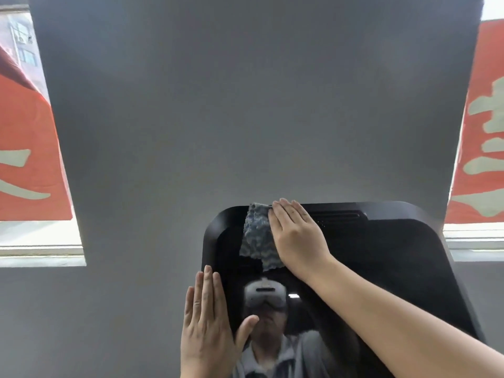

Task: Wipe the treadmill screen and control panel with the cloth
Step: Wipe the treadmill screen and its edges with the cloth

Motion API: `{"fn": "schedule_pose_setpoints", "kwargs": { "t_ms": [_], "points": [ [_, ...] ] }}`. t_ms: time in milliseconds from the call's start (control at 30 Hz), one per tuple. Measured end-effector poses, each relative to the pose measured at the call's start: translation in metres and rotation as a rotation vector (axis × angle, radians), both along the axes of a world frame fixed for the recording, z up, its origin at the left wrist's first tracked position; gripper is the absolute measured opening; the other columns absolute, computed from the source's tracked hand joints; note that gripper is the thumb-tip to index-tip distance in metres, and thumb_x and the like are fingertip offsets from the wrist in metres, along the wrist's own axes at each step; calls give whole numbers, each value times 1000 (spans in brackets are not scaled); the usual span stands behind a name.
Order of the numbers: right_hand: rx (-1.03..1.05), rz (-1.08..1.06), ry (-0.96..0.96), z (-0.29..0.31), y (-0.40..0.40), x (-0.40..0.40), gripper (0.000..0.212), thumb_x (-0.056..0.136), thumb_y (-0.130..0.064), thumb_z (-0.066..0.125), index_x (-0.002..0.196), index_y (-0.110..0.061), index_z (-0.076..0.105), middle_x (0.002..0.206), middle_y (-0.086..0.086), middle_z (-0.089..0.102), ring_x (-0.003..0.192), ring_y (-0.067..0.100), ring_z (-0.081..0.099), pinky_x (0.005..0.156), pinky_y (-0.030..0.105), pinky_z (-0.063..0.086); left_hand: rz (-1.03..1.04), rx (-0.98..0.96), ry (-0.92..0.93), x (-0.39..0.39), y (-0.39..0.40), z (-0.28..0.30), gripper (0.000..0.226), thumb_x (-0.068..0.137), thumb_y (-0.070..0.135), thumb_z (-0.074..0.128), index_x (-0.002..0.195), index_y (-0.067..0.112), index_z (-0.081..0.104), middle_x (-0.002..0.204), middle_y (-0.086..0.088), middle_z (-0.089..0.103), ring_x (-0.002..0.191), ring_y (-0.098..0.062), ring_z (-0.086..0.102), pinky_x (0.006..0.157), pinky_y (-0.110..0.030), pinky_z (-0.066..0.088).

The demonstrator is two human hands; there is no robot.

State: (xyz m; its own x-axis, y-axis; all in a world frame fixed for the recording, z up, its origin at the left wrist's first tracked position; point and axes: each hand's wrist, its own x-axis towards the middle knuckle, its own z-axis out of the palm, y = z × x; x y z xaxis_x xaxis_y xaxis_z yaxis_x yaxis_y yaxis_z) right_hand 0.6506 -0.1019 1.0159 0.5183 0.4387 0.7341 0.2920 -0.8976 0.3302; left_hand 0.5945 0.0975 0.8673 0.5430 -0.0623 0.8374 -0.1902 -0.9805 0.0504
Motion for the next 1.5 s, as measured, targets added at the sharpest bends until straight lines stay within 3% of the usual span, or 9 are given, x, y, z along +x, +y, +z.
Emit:
{"fn": "schedule_pose_setpoints", "kwargs": {
  "t_ms": [167,367,433,567,800,1033,1200,1333,1500],
  "points": [
    [42,137,-167,10,-18,-6,30,79,7,73,109,3,74,112,19,73,107,31,70,107,40,43,-9,-29,18,0,0,2,102,94,77,27,150,-8,32,160,-24,31,150,-35,25,125,-41,12],
    [200,15,-182,23,-81,-10,36,89,4,60,124,4,65,128,21,65,122,34,62,111,48,40,-15,-49,67,1,1,3,105,91,80,30,150,-7,36,161,-22,31,153,-30,17,127,-39,7],
    [144,-9,-98,13,-81,-8,38,95,-14,52,127,1,64,130,20,65,125,34,60,113,52,36,-8,-50,71,1,0,3,106,90,80,31,148,-7,39,161,-22,31,155,-28,13,127,-39,6],
    [146,-135,80,5,-55,-5,68,100,-54,30,137,-4,58,139,22,57,136,37,48,116,52,36,-8,-65,37,3,-1,3,104,91,80,31,146,-8,43,158,-23,36,156,-25,11,125,-40,13],
    [202,-65,13,8,-21,17,68,102,-51,31,127,4,62,129,22,65,127,35,58,111,47,44,-2,-52,0,6,0,2,103,92,78,30,146,-9,42,157,-24,36,157,-22,9,126,-38,10],
    [144,-150,-27,-1,-130,20,77,104,-61,19,139,-2,55,142,16,58,138,32,47,118,46,34,-16,-55,5,4,-3,3,104,92,80,25,150,-6,33,158,-25,34,157,-20,4,126,-36,6],
    [285,-129,-78,5,-65,18,83,102,-63,12,136,-2,58,140,15,59,136,33,49,118,49,31,-9,-40,-63,5,-5,3,101,94,77,27,149,-6,34,155,-27,38,147,-37,29,125,-37,10],
    [181,11,-108,3,-33,29,71,104,-58,26,133,-4,61,135,14,63,131,31,55,115,45,37,6,-56,-77,2,-8,4,101,94,77,27,145,-9,40,154,-27,39,141,-39,36,125,-37,12],
    [-8,-73,-166,8,-122,33,67,105,-55,32,128,-2,64,126,15,68,119,32,63,109,46,44,33,-70,1,0,-10,6,108,91,81,26,146,-11,40,155,-28,37,141,-43,39,126,-39,10]
  ]
}}
